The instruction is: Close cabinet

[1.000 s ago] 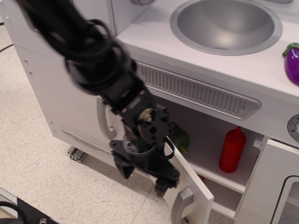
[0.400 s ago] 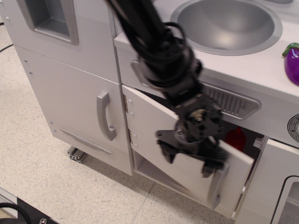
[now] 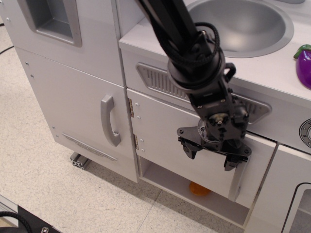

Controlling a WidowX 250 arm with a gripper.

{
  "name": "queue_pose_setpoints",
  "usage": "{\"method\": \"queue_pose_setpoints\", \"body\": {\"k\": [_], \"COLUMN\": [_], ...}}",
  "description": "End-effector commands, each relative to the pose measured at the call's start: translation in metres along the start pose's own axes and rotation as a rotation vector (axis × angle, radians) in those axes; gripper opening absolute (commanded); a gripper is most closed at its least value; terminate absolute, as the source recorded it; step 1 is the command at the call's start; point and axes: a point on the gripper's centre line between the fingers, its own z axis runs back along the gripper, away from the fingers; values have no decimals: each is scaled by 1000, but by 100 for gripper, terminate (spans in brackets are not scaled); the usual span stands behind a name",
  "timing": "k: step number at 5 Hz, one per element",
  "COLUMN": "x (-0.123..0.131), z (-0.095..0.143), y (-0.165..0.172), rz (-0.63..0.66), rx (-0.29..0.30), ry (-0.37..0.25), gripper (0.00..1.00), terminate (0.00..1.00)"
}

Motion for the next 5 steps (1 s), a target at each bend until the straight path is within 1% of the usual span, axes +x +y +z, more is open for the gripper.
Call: {"method": "queue_pose_setpoints", "body": {"k": [1, 2, 3, 4, 5], "x": [-10, -46, -68, -68, -68], "z": [35, 66, 78, 78, 78], "y": [10, 40, 59, 59, 59], "rz": [-55, -108, -150, -150, -150], "rx": [-74, -100, -87, -87, -87], "ry": [-31, 37, 67, 67, 67], "gripper": [100, 100, 100, 100, 100], "terminate": [0, 0, 0, 0, 100]}}
